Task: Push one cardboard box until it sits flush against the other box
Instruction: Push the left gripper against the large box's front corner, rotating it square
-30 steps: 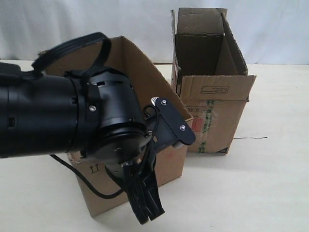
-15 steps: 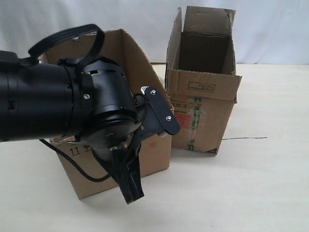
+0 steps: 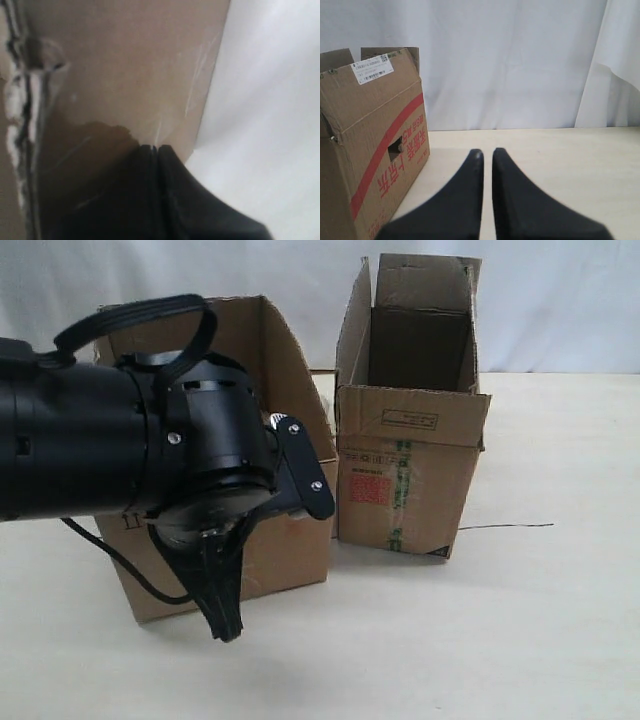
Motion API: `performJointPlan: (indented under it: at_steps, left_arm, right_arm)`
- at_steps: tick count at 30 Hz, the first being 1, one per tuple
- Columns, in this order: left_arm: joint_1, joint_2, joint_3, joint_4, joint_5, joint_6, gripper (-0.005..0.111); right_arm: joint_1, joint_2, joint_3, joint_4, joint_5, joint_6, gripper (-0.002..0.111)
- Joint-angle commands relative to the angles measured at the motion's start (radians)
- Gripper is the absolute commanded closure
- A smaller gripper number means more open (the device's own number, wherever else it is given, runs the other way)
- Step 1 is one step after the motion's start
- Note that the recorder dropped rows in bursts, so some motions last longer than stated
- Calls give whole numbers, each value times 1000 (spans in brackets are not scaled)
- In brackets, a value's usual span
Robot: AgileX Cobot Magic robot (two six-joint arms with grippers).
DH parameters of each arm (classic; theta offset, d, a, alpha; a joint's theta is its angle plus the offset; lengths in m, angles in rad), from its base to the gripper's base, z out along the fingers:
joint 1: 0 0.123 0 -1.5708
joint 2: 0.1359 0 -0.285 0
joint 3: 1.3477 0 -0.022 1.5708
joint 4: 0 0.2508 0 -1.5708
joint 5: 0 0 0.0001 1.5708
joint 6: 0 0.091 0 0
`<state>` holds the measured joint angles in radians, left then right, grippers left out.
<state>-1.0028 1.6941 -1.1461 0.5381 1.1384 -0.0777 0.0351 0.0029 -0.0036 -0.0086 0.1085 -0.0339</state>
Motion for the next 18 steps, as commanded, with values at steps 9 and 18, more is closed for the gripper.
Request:
performJointPlan:
  at_steps: [9,18]
  left_arm:
    - [133,2,-7,27,-162,6,107]
    - [164,-33,-7,16,-180,2,107]
  right_arm:
    - [1,-3,4,2,-1,-6,103]
    - [1,-3,4,2,-1,-6,103]
